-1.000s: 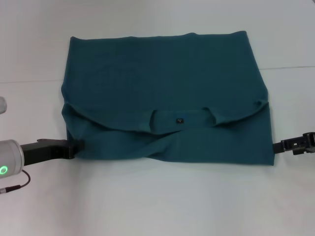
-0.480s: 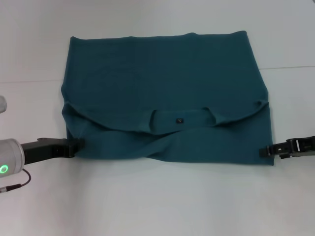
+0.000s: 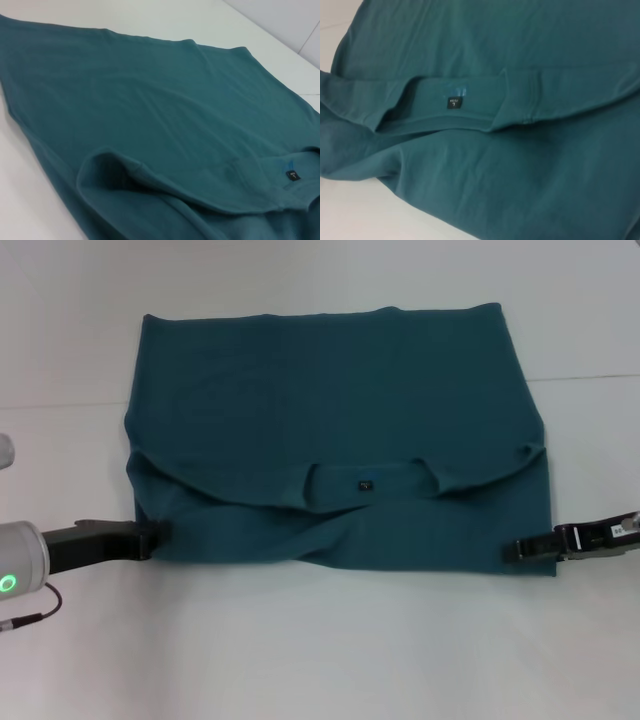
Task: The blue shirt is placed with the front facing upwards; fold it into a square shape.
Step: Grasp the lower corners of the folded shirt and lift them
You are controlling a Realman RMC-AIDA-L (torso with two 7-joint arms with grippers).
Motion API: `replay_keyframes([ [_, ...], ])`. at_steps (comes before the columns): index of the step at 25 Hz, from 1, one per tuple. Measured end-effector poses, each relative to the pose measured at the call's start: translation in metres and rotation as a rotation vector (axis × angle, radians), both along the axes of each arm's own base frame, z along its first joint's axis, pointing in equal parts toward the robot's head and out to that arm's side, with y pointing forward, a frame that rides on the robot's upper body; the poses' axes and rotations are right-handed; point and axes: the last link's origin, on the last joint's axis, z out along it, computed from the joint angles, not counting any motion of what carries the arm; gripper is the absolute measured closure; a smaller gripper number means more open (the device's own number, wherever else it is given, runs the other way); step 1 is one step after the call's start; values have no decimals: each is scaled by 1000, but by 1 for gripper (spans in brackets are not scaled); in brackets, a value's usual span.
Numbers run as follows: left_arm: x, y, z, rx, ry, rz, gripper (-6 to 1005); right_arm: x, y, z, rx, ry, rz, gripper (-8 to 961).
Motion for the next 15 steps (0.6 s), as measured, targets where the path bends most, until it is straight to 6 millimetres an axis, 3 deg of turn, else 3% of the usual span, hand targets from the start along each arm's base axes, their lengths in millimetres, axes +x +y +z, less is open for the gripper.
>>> replay_keyframes([
  [14,-3,0,4,15,-3,9,967,-1,4,-13,-31,-77,26,247],
  [15,-4,0,5,17,-4,9,967,-2,4,-13,-33,-81,33,325],
])
